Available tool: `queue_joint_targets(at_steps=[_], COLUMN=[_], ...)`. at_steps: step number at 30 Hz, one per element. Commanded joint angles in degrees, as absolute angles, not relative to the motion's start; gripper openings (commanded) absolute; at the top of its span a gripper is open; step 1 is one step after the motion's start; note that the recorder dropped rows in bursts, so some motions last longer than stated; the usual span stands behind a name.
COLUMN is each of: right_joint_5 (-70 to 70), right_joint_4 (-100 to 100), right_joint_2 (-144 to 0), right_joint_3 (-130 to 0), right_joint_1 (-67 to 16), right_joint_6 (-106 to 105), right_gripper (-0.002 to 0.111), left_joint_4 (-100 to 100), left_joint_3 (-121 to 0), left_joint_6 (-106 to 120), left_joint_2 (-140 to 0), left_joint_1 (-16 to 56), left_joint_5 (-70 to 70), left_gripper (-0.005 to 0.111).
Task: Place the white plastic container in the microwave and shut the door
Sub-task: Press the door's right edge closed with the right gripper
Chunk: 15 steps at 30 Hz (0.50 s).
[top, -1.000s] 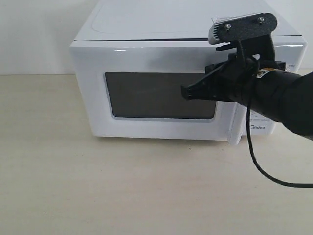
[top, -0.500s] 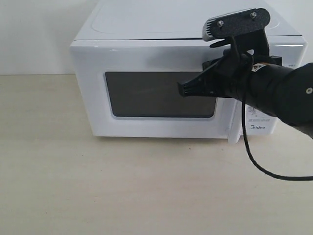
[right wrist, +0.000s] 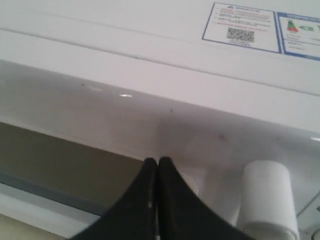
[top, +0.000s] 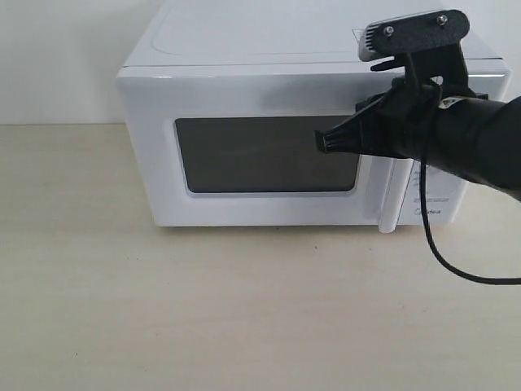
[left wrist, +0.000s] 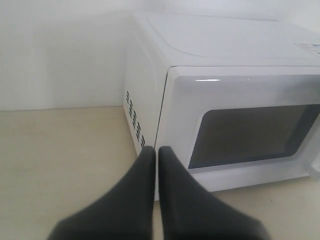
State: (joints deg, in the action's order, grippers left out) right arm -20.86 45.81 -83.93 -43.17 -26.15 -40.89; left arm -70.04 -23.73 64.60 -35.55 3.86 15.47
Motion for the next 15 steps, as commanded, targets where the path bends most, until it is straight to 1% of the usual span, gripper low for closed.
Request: queue_joint_targets(at_steps=[1, 4, 6, 11, 15], right_joint_5=[-25.64, -23.67, -18.32, -6.01, -3.95], right_joint_4=[45.85, 45.85, 45.85, 45.85, 45.85], right_joint_2=[-74.66, -66.27, -60.29, -48.99, -42.65], right_joint_3=[-36.31, -31.43, -29.35, -28.80, -28.80], right_joint_1=[-31.69, -35.93, -37.70, -38.60, -38.60], right_joint_6=[-41.46, -41.42, -41.42, -40.80, -40.80], right_gripper=[0.000, 0.000, 0.000, 0.000, 0.000], left_joint_4=[-70.01, -70.01, -70.01, -70.01, -70.01], left_joint_3=[-23.48, -23.48, -23.48, -23.48, -23.48], left_joint_6=[64.53, 64.53, 64.53, 64.53, 64.53], left_joint_2=[-35.07, -35.07, -35.07, -35.07, -35.07], left_joint_1=[3.93, 3.93, 3.93, 3.93, 3.93], left_joint_5=[14.96, 14.96, 14.96, 14.96, 14.84], left_gripper=[0.004, 0.004, 0.004, 0.004, 0.004])
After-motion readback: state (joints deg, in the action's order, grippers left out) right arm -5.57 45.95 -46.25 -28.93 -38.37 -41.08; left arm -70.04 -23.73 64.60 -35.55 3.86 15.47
